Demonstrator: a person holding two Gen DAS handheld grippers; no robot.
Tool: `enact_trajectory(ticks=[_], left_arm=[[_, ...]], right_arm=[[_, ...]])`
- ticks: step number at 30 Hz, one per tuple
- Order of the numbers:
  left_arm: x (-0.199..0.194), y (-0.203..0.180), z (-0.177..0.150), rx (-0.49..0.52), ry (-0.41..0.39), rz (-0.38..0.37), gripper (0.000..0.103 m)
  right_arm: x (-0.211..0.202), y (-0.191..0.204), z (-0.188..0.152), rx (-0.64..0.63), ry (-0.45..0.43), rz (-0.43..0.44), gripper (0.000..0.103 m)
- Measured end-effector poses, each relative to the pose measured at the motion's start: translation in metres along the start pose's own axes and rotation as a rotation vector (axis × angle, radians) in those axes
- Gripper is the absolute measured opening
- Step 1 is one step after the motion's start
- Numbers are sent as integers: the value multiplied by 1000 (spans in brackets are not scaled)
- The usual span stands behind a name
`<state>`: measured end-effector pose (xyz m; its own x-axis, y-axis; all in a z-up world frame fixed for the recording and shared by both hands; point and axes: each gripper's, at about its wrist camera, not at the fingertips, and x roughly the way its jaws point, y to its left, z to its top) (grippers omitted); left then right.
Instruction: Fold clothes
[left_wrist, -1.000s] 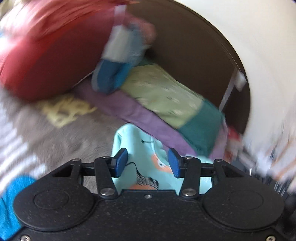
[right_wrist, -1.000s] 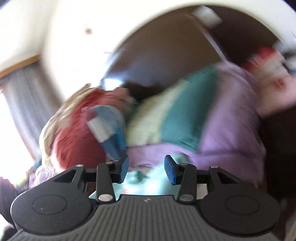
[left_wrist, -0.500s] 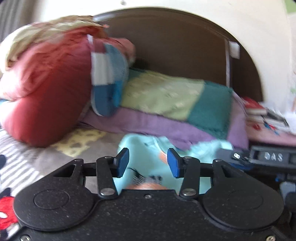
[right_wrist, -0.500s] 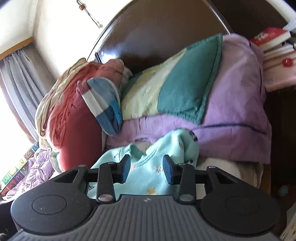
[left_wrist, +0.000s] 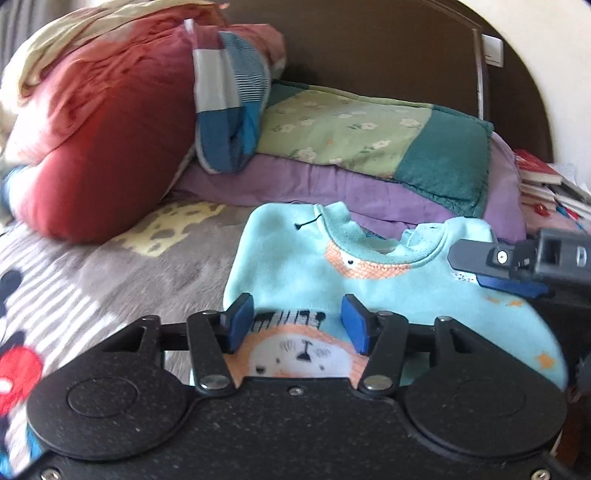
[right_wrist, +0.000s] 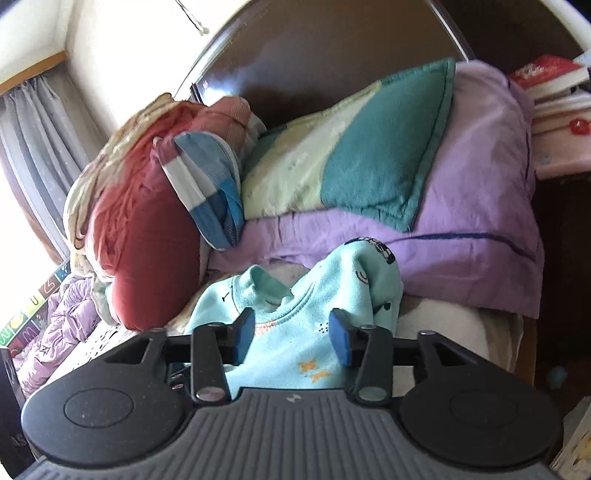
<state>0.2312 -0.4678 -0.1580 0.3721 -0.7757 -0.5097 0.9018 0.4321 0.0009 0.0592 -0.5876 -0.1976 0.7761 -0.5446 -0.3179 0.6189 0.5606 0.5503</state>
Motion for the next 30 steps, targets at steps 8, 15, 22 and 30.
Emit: enact_trajectory(ticks=[8, 15, 22, 30], left_arm=[[-54, 9, 1, -263, 74, -22, 83], [-97, -1, 1, -347, 126, 2, 102], [-141, -28, 9, -282, 116, 106, 102], [-187, -32, 21, -307, 69, 99, 103]], right_arm=[[-45, 2, 1, -15, 2, 3, 75], [-80, 0, 4, 5, 26, 18, 101], [-110, 4, 11, -15, 115, -17, 102], [-157, 27, 24, -125, 159, -36, 103]])
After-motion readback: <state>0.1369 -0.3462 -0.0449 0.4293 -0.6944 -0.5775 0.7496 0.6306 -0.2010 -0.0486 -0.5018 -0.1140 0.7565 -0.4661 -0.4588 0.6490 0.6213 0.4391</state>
